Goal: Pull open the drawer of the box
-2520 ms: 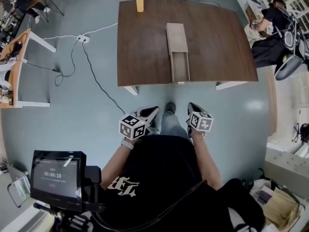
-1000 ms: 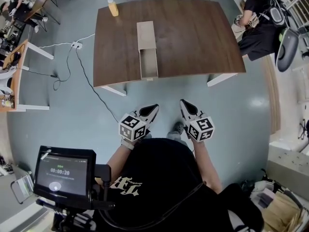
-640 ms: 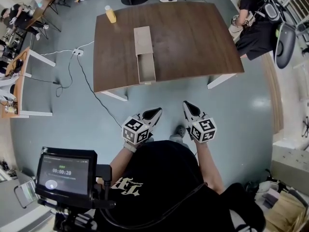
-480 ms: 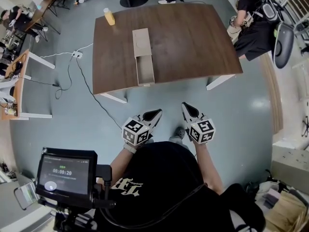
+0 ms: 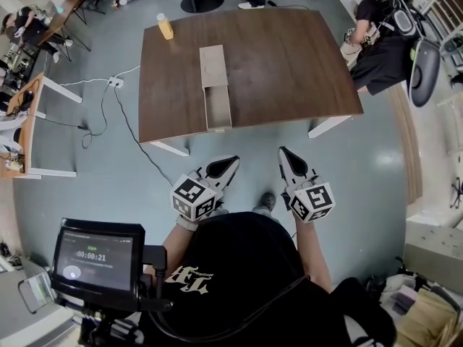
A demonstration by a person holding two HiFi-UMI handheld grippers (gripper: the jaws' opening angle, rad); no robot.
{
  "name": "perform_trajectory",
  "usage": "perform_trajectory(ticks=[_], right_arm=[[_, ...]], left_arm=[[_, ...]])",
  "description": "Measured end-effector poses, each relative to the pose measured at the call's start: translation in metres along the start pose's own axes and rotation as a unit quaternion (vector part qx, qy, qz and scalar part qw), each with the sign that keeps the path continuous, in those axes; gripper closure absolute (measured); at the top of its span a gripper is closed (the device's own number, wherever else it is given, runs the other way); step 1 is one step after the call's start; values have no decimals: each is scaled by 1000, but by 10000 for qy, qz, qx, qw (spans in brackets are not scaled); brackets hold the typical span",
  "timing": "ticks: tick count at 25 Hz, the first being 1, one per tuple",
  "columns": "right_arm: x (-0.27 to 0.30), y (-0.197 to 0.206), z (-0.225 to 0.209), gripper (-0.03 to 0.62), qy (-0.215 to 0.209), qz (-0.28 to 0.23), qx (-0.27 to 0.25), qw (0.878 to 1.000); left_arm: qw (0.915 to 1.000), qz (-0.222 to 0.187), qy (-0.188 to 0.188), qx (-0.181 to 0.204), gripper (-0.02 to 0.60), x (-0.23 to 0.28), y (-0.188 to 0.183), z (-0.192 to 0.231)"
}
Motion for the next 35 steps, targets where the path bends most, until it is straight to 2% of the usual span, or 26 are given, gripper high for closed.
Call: perform_trajectory(ticks=[3, 6, 10, 13, 16, 35], right_arm=[[-6, -26, 8, 608, -47, -191, -472, 9987], [-9, -47, 17, 608, -160, -316, -805, 9961], [-8, -58, 27, 608, -227, -365, -985, 9942], [-9, -55, 28, 608, -283, -297, -996, 9942], [-10, -52, 25, 608, -332, -230, -958, 9946], [-12, -42, 36, 606, -356, -91, -891, 9953]], left_arm=[[9992, -335, -50, 189, 577, -14, -25, -1], [9973, -719, -48, 157, 577, -28, -48, -1], [9938, -1060, -179, 284, 577, -40, -67, -3], [9928, -1182, -139, 125, 577, -41, -69, -5], [9926, -1203, -181, -14, 577, -38, -69, -6], [9941, -1050, -163, -234, 577, -44, -47, -5]])
Point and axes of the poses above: the fingertips, and each gripper's own axes: x forward along the fingers, z to its left, y out of its underside, the point moved 10 cm from there along -x, backward along the fingers, and after that the axes turned 12 degrees about z, right-handed, at the moved point
